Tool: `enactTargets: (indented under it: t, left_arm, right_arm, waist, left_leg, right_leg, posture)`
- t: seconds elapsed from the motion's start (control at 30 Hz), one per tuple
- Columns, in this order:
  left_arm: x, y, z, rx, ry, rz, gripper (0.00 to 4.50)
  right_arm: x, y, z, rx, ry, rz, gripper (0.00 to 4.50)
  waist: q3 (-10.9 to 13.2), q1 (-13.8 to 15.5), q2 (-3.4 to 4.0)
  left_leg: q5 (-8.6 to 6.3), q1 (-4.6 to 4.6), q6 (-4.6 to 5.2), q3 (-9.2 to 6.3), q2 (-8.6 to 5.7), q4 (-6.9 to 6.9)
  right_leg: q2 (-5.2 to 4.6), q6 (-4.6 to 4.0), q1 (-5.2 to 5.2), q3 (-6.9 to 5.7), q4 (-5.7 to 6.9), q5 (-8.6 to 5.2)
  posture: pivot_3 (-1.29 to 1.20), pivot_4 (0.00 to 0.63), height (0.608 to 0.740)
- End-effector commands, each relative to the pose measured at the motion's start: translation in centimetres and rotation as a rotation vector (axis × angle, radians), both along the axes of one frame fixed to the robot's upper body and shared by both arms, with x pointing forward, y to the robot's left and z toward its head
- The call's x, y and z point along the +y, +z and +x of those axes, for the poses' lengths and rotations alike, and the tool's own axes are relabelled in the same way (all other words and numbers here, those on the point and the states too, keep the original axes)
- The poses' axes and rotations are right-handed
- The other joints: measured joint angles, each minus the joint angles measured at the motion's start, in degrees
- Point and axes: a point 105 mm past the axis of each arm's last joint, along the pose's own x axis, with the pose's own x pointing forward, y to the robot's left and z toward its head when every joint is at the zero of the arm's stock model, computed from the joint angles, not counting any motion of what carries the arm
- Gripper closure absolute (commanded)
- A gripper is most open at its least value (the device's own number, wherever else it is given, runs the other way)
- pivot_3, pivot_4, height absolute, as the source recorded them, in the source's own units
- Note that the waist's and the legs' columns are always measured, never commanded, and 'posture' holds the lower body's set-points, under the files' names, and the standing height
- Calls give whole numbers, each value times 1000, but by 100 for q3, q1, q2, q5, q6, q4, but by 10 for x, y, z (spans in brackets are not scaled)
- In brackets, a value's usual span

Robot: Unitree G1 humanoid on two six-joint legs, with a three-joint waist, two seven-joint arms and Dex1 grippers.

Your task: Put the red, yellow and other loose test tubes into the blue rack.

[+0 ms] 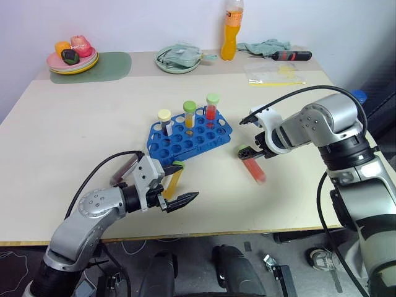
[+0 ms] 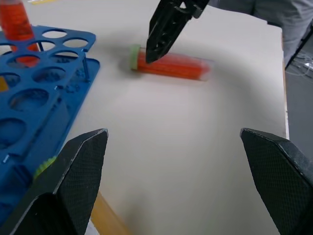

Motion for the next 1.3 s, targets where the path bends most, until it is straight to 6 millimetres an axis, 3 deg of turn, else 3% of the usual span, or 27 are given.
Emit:
enactTargets:
  t: [0.03,0.07,0.17,0.27,0.37,0.57,0.7,0.77,0.87,0.97,1.13,1.3]
  left_arm:
    - [0,10,-3,-52,15,-1,41]
    - [-1,11,-3,-53,17,-3,41]
    - [-1,11,-3,-53,22,-7,0]
    - [-1,12,-3,-54,25,-6,0]
    - [1,12,-2,-59,32,-3,0]
    - [9,12,0,-66,62,14,0]
    - [18,13,2,-74,105,11,0]
    - [23,15,5,-81,130,3,0]
    - [32,17,13,-88,176,-33,0]
    - [33,19,24,-106,201,-46,0]
    - [31,28,31,-132,192,-54,0]
    - [29,33,28,-139,182,-59,0]
  right_arm:
    - [5,1,1,12,3,-32,0]
    - [4,-3,0,22,-1,-41,0]
    - [3,-9,-3,47,-4,-53,805]
    - [6,-12,-5,52,2,-62,2278]
    - [8,-2,-3,7,9,-65,3646]
    - [5,34,-5,-205,12,32,3646]
    - [21,75,-14,-654,84,239,3646]
    - [24,84,-22,-801,72,335,3646]
    - [41,89,-31,-972,127,454,3646]
    - [58,84,-20,-1155,125,534,3646]
    - [73,72,0,-1213,91,622,3646]
    - [69,58,16,-1242,40,595,3646]
  waist:
    - [0,4,0]
    - [0,7,0]
    - [0,0,0]
    - [0,-5,0]
    - [0,-7,0]
    - [0,16,1]
    - [0,24,1]
    - [-2,24,-2]
    - [-2,-5,3]
    - [-3,-14,2]
    - [-3,2,3]
    - [-2,6,3]
  left_leg:
    - [0,0,0,-1,0,0]
    - [0,-1,0,-1,0,1]
    - [0,-5,0,0,-1,2]
    - [0,-4,0,-1,0,1]
    - [0,-4,0,-1,0,1]
    - [0,-15,0,-2,1,2]
    - [-1,-47,1,-21,1,6]
    - [-1,-54,1,-23,1,11]
    - [-1,-52,1,-20,1,16]
    - [-1,-38,1,-19,2,18]
    - [0,-26,0,-16,2,17]
    - [2,-28,-3,-15,1,15]
  right_leg:
    - [1,0,0,0,0,0]
    - [0,0,0,0,0,0]
    - [0,0,-2,0,0,0]
    - [1,0,-5,0,2,0]
    - [2,0,-5,0,3,0]
    - [2,0,-14,-1,3,0]
    - [1,1,-29,-17,-7,0]
    - [0,2,-34,-21,-6,0]
    - [0,2,-35,-18,3,1]
    - [5,1,-30,-16,13,2]
    - [6,-2,-23,-12,17,3]
    - [0,-2,-23,-13,17,3]
  posture:
    - [0,150,740]
    - [0,150,740]
    - [0,150,740]
    - [0,150,740]
    - [0,150,740]
    - [0,150,740]
    - [0,150,740]
    - [0,150,740]
    - [0,150,740]
    - [0,150,740]
    - [0,150,740]
    - [0,150,740]
